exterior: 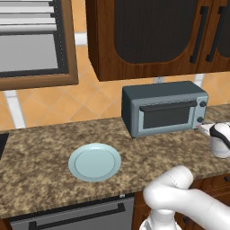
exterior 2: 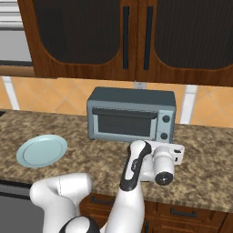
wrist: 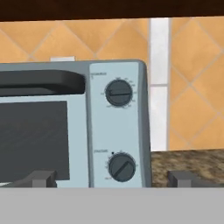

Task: Pick up the kebab skewer and baguette bread, and place them inside the toaster oven. Close the toaster oven door and start by setting the timer.

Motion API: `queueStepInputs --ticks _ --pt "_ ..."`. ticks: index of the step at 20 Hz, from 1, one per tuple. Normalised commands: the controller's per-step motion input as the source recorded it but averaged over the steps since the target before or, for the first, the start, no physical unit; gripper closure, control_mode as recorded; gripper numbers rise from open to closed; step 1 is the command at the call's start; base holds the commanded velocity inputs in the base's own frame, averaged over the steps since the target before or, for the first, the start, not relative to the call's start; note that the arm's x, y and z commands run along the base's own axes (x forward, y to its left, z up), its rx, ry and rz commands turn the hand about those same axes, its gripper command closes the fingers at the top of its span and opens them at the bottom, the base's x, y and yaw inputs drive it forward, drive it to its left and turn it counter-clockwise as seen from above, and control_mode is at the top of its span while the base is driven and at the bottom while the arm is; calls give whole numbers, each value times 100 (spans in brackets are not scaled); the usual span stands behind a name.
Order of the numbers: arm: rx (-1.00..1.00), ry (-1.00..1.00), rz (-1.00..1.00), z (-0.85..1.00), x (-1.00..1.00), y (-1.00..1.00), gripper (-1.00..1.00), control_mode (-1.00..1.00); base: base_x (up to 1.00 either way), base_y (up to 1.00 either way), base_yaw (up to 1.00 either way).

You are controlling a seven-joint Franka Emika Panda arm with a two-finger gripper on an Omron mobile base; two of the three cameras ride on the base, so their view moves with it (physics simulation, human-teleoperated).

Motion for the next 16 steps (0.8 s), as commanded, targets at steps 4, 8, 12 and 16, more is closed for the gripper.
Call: queueStepInputs --ticks 4,8,12,16 --pt "0 0 0 -9 25 0 -100 -100 0 0 0" --pt "0 0 1 -6 31 0 -100 -100 0 0 0" --pt "0 0 0 -16 22 0 -100 -100 0 0 0" --pt "0 0 0 -24 8 0 -100 -100 0 0 0"
